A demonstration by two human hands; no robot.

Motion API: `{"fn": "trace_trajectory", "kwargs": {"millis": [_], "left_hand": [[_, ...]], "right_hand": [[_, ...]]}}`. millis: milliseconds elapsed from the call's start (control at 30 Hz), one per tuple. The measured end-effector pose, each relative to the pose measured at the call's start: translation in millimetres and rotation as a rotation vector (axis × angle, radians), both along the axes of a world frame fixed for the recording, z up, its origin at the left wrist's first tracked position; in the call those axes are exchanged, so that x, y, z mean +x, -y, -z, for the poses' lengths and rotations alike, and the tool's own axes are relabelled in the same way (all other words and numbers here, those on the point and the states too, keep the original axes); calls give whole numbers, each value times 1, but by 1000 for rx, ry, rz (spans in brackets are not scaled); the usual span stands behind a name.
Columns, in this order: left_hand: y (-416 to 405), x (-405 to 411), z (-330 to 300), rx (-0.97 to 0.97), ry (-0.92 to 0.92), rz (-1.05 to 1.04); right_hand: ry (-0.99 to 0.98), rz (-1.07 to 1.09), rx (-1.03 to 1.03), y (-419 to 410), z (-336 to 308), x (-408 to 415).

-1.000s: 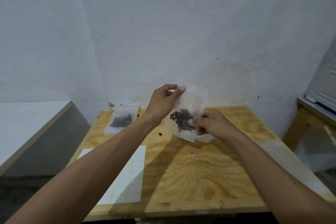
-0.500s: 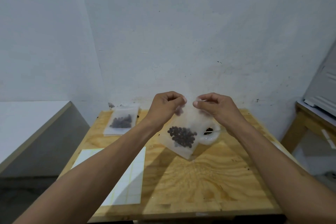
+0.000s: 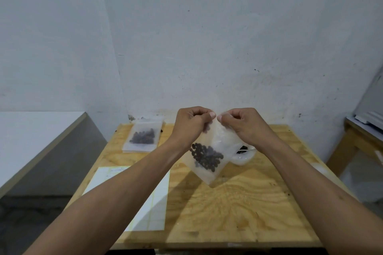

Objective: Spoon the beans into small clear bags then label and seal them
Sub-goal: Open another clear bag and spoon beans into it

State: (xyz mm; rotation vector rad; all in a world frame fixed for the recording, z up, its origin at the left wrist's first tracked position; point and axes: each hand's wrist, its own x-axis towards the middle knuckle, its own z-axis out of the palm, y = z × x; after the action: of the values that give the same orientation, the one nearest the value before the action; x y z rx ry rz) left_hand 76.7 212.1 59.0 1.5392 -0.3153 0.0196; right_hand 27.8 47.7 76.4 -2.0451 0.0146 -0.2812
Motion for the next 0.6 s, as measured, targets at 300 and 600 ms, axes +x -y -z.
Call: {"fn": "trace_trajectory", "kwargs": {"millis": [300, 600], "left_hand": [[-14, 22, -11, -3, -50, -159], [-18, 29, -15, 28, -68, -182]], "right_hand": [[-14, -9, -21, 8, 4, 0], [49, 130, 122, 11, 13, -7]]}}
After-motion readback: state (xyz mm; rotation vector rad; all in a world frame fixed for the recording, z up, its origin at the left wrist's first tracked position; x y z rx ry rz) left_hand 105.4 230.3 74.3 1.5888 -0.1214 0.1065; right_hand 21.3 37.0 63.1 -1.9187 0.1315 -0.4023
